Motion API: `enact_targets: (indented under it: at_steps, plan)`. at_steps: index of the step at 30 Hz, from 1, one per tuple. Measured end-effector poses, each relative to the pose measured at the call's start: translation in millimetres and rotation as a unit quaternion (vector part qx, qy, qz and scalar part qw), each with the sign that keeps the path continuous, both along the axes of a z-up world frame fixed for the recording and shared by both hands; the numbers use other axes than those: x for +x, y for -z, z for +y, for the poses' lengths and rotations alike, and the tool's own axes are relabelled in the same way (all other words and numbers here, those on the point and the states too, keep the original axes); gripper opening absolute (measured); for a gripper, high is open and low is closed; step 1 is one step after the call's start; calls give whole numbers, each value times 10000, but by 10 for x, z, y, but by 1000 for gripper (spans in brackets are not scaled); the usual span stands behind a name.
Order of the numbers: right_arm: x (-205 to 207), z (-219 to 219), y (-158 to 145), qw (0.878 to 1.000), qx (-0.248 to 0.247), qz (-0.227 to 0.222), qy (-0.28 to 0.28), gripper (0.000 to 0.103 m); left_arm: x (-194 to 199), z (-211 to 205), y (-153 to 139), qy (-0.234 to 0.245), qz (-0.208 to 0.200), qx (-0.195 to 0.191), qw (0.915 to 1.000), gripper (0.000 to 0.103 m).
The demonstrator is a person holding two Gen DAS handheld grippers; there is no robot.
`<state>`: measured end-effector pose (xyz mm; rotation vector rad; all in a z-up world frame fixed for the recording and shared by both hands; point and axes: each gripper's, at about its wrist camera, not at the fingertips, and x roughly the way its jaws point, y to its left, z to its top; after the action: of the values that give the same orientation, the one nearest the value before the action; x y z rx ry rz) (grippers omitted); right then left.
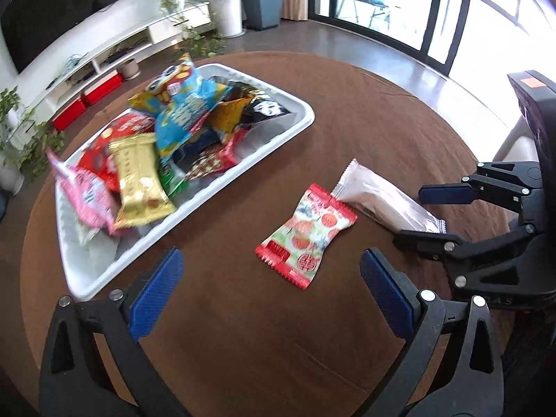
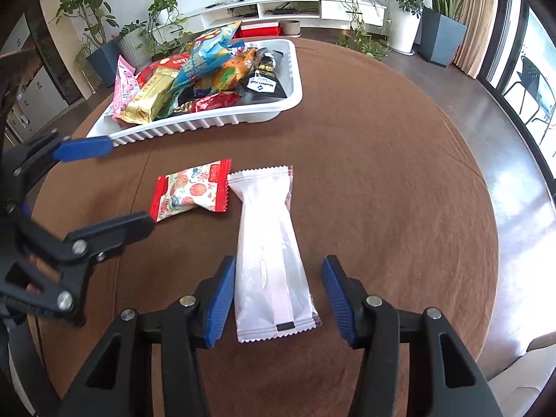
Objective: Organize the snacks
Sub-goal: 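Move both tools back over the red-white packet and white bar, then grasp the red-white packet with the left tool while the right tool grasps the white bar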
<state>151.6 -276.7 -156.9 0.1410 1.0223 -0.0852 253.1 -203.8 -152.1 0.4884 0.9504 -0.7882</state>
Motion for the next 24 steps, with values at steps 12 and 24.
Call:
enact_targets:
  at_steps: [12, 24]
  plan:
    - [-12, -53, -8, 9992, 334, -86, -204, 55, 260, -431, 356, 972, 509, 470, 9929, 83]
    - [10, -40, -17, 9988, 376, -107, -283, 55, 449, -591, 312, 885, 628, 475, 9930, 35]
